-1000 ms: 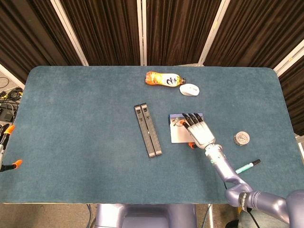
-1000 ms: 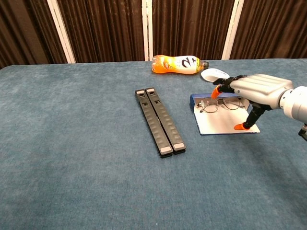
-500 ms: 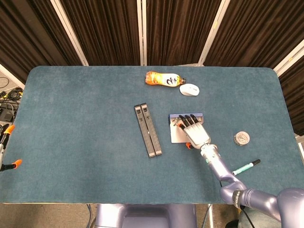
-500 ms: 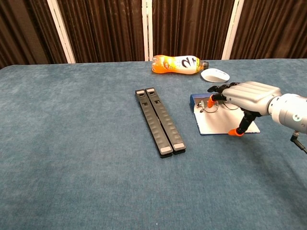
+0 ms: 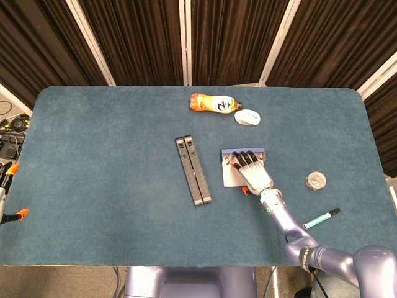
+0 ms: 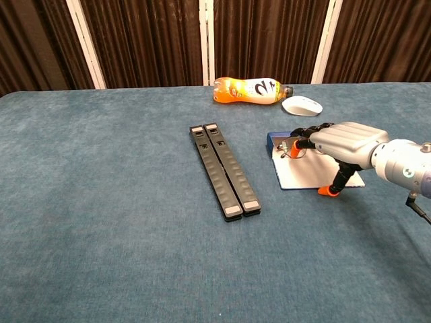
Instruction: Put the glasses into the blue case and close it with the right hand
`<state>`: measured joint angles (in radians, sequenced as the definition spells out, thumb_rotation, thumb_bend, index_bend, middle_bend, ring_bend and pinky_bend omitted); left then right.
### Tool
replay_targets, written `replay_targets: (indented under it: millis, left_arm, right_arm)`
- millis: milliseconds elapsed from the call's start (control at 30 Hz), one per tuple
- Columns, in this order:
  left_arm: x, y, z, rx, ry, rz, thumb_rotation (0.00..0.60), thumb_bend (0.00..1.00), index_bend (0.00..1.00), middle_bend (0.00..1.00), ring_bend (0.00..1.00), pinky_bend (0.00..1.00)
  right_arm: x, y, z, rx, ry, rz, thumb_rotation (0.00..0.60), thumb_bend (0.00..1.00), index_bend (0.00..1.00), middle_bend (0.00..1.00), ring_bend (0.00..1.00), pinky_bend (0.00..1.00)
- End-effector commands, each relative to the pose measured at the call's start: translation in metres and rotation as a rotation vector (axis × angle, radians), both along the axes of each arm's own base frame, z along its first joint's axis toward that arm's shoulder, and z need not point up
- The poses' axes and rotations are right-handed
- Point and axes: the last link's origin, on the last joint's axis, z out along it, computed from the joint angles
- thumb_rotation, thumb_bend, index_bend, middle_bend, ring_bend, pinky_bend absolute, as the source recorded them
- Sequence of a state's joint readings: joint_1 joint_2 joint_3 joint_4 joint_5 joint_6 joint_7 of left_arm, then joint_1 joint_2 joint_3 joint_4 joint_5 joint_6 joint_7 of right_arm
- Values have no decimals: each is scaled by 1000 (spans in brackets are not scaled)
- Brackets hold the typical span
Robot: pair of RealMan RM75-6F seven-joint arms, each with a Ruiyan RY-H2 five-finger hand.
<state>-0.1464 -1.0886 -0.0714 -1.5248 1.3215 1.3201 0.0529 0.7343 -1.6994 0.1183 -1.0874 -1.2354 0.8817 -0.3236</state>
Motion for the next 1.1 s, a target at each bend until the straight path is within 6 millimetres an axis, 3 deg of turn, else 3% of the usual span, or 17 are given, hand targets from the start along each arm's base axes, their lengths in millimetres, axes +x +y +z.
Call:
replay_targets:
  millis: [33,333,767,1100]
  left_arm:
    - [0,0,0,0,1,1,600,0,0,0,0,0]
    - [-1,1,-1,0,2,4,600,0,0,0,0,0]
    - [0,0,0,0,0,1,600,0,0,0,0,0]
    - [0,0,0,1,-2,0,600,0,0,0,0,0]
  right_arm:
    - [-1,-1,-2,1,1,-3,600,153,265,0,0,0]
    - [-4,-3,-5,2,10,-9,600,205,301,0,0,0]
    - [-2,-4,1,-11,-18,-8,600,423,435,0,0,0]
    - [4,-7,4,-22,-48,-10,600,454,463,0,0,0]
